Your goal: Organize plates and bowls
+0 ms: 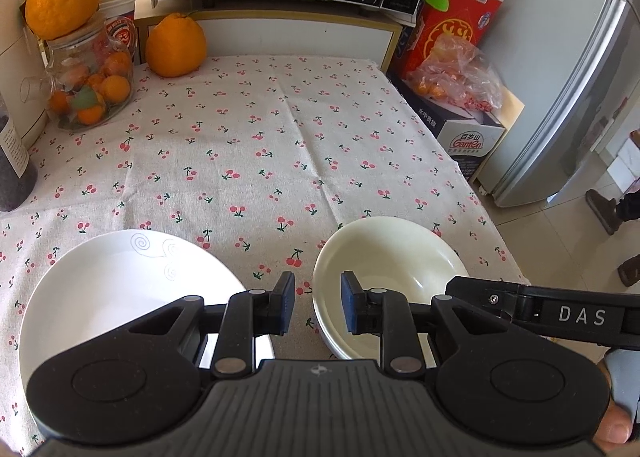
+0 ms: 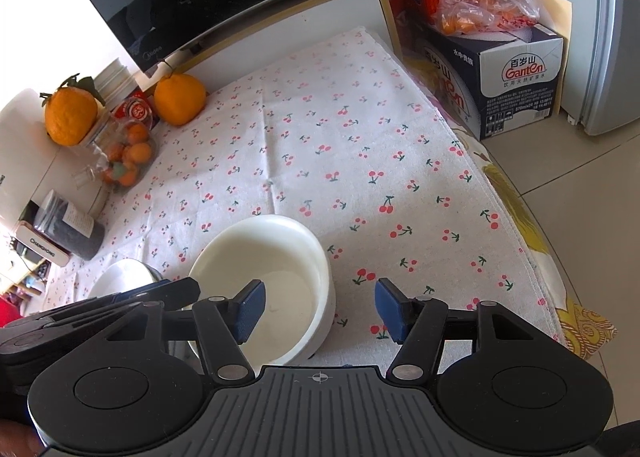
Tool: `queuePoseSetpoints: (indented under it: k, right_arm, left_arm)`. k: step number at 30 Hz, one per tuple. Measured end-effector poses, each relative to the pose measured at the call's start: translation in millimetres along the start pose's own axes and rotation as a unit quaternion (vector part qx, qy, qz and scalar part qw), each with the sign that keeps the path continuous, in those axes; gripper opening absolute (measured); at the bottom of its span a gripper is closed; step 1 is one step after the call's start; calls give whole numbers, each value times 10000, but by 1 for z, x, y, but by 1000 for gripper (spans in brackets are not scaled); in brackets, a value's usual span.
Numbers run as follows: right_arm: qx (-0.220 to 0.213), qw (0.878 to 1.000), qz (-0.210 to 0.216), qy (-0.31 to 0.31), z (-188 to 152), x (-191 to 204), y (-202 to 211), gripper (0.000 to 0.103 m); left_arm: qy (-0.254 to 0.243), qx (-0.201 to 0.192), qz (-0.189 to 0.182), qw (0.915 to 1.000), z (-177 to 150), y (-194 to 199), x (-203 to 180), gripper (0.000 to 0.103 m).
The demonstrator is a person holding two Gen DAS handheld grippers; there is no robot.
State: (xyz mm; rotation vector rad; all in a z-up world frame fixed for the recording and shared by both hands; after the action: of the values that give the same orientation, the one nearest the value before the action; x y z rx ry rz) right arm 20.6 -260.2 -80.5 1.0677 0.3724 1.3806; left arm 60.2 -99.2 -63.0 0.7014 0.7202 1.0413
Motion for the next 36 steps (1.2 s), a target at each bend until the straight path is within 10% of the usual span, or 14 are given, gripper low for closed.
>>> queuePoseSetpoints:
  k: [36]
  right_arm:
    - [439, 9989, -185, -18, -7, 5, -32, 26]
  left_arm:
    - [-101, 314, -98, 9994, -8, -28, 0, 14]
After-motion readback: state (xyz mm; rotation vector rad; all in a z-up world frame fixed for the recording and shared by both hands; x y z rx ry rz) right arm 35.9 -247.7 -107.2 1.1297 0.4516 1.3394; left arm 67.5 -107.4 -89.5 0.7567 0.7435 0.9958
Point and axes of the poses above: each gripper's, at about its wrist camera, not at the fingertips, and y roughly against the way its jaws point, x to its left, z to its top, the point moved 4 cm from there along -y, roughly the way its jaws point, and after that the axes turned 2 degrees about x, right-handed, at the moved point
